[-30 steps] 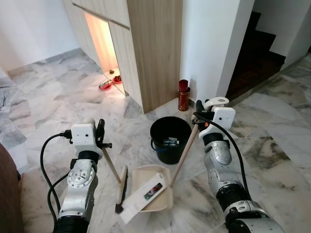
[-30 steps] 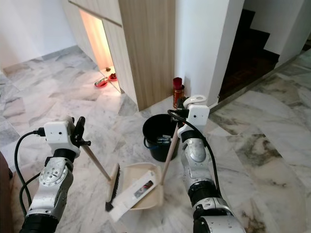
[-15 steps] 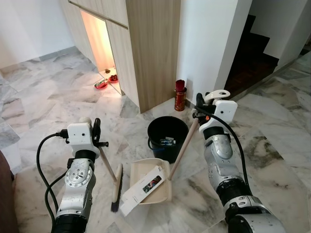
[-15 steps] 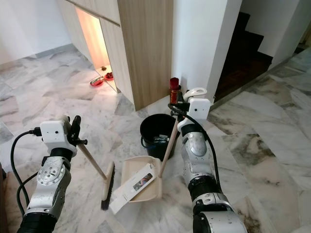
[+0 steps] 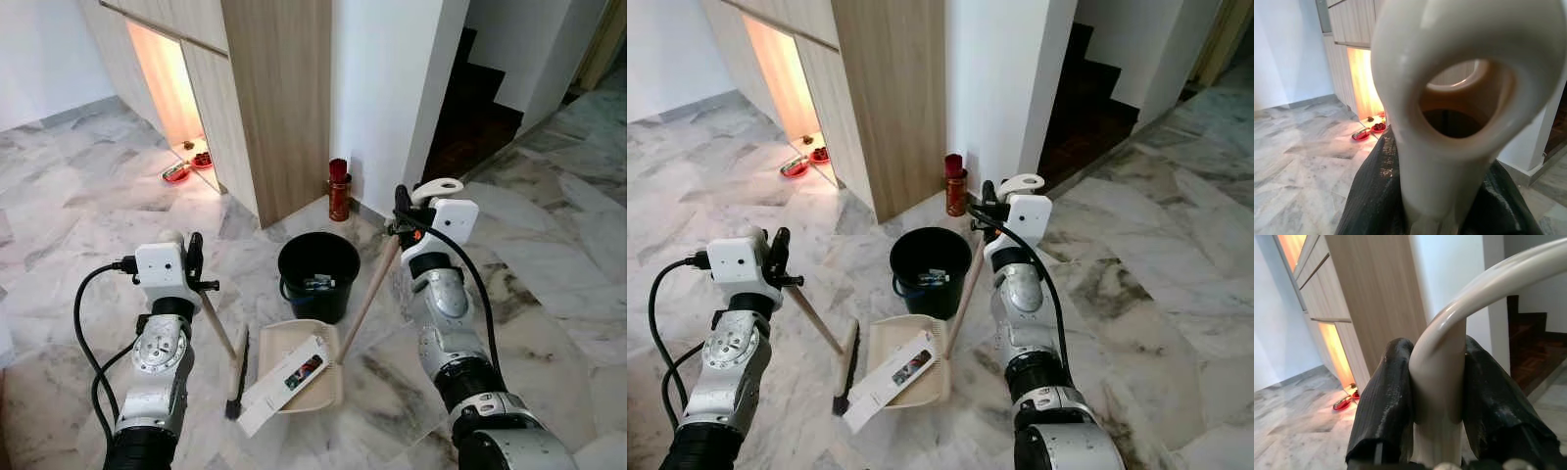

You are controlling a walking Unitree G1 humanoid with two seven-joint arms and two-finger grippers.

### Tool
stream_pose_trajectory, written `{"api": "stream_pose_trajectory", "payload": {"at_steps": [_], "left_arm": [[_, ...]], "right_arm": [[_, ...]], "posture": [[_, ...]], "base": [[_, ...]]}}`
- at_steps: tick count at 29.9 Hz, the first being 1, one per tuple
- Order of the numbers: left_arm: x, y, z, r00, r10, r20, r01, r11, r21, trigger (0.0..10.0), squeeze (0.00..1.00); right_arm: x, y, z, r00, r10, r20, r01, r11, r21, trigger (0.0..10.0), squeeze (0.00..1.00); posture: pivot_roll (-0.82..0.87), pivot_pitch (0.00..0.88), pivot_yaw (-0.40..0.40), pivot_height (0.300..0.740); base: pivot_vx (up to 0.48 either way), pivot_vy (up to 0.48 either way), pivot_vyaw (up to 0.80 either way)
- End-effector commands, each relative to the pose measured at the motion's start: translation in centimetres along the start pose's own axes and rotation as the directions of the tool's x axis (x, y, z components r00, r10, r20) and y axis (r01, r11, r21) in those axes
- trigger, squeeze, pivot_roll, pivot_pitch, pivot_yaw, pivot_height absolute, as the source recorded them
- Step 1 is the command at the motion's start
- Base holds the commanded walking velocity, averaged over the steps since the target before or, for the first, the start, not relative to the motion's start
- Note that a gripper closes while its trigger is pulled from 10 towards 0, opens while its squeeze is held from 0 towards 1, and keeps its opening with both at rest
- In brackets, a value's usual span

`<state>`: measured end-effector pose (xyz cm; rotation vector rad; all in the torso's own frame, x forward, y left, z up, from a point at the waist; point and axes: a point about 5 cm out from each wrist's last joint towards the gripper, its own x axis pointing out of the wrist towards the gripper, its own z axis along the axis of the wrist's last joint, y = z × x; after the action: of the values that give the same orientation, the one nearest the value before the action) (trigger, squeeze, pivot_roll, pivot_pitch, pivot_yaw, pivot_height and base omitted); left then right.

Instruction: Sweep floor

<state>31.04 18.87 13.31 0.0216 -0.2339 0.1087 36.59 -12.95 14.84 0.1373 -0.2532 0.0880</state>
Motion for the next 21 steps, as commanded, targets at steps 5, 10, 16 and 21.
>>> {"api": "stream_pose_trajectory", "payload": {"at_steps": [5,10,16,21], "left_arm": [[0.4,0.4,0.9,0.999,0.005,0.052,-0.006,1.000,0.020,10.0,0.00],[0.4,0.4,0.9,0.999,0.006,0.051,-0.007,1.000,0.020,10.0,0.00],[0.5,0.4,0.9,0.999,0.008,0.051,-0.009,1.000,0.020,10.0,0.00],[0.5,0.5,1.0,0.999,0.015,0.052,-0.016,1.000,0.023,10.0,0.00]], "right_arm": [[0.8,0.5,1.4,0.998,0.005,0.058,-0.008,0.999,0.047,10.0,0.00],[0.8,0.7,1.5,0.998,0.013,0.065,-0.015,0.999,0.039,10.0,0.00],[1.1,1.5,2.3,0.994,0.040,0.102,-0.044,0.998,0.035,10.0,0.00],[1.3,2.2,3.2,0.989,0.057,0.137,-0.067,0.995,0.072,10.0,0.00]], "posture": [[0.07,0.000,0.066,0.740],[0.07,0.000,0.066,0.740],[0.07,0.000,0.064,0.740],[0.07,0.000,0.062,0.740]], "base": [[0.000,0.000,-0.46],[0.000,0.000,-0.76],[0.000,0.000,0.00],[0.000,0.000,0.00]]}}
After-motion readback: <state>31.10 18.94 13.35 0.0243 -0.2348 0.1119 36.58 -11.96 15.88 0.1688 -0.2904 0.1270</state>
